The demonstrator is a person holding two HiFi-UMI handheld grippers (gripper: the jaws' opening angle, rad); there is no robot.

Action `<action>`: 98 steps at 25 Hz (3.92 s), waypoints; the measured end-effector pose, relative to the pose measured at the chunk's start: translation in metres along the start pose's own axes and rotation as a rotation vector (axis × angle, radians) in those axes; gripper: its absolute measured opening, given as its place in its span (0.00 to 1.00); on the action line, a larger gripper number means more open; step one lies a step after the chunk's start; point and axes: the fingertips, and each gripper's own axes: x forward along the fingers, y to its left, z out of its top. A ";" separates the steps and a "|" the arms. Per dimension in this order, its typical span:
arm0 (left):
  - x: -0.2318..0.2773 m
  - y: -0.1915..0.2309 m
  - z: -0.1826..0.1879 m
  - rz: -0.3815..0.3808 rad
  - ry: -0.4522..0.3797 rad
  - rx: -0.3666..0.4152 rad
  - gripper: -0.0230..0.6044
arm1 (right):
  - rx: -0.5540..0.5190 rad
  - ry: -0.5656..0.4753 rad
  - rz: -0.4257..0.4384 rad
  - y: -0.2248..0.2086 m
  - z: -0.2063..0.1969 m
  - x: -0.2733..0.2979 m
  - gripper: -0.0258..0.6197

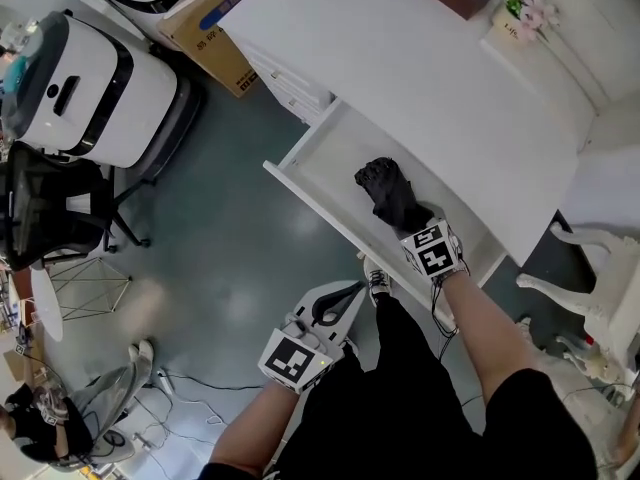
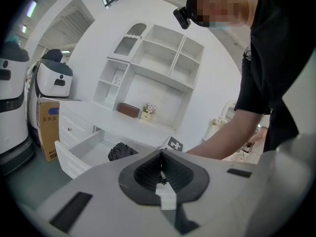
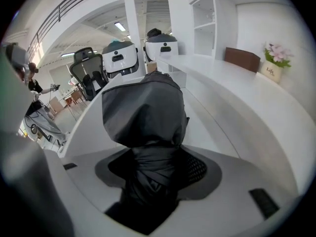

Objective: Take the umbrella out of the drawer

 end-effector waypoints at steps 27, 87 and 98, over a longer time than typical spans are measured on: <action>-0.127 -0.078 0.049 0.001 -0.165 0.078 0.04 | 0.213 -0.563 -0.018 0.126 0.090 -0.268 0.42; -0.173 -0.310 -0.051 0.158 -0.217 0.007 0.04 | 0.244 -0.626 0.266 0.248 -0.122 -0.465 0.42; -0.177 -0.327 -0.048 0.151 -0.218 0.042 0.04 | 0.241 -0.650 0.269 0.252 -0.130 -0.477 0.42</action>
